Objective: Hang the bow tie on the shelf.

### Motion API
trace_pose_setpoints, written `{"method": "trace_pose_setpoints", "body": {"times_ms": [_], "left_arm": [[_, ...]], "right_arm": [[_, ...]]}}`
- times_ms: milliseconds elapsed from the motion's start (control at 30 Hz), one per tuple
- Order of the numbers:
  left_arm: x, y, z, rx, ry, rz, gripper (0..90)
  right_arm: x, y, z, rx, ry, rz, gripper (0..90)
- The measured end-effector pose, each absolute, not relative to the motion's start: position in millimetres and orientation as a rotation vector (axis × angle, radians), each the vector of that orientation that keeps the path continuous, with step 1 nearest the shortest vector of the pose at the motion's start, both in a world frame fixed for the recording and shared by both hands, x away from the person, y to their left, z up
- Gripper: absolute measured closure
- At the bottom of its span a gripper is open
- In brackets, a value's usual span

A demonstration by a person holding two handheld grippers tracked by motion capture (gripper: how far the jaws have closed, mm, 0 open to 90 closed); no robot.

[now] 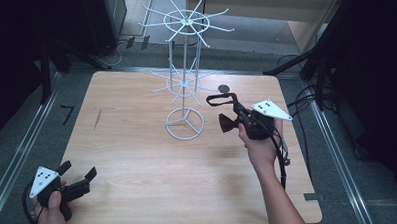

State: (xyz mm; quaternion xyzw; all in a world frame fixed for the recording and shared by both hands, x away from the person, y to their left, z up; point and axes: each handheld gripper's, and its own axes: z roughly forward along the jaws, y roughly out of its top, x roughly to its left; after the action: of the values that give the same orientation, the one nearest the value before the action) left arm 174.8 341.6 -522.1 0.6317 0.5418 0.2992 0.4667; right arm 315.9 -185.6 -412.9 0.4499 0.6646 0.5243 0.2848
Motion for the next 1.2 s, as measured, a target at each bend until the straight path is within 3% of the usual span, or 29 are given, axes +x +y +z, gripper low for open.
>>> {"method": "trace_pose_setpoints", "body": {"times_ms": [767,1200], "left_arm": [[174.6,342.3,-522.1,1.546,1.331,0.73,6.7],[174.6,342.6,-522.2,1.542,1.331,0.731,6.7]], "right_arm": [[325.5,-157.5,-393.6,1.165,1.787,1.44,90.0],[330.1,-137.8,-412.0,1.153,1.859,1.389,89.9]]}}
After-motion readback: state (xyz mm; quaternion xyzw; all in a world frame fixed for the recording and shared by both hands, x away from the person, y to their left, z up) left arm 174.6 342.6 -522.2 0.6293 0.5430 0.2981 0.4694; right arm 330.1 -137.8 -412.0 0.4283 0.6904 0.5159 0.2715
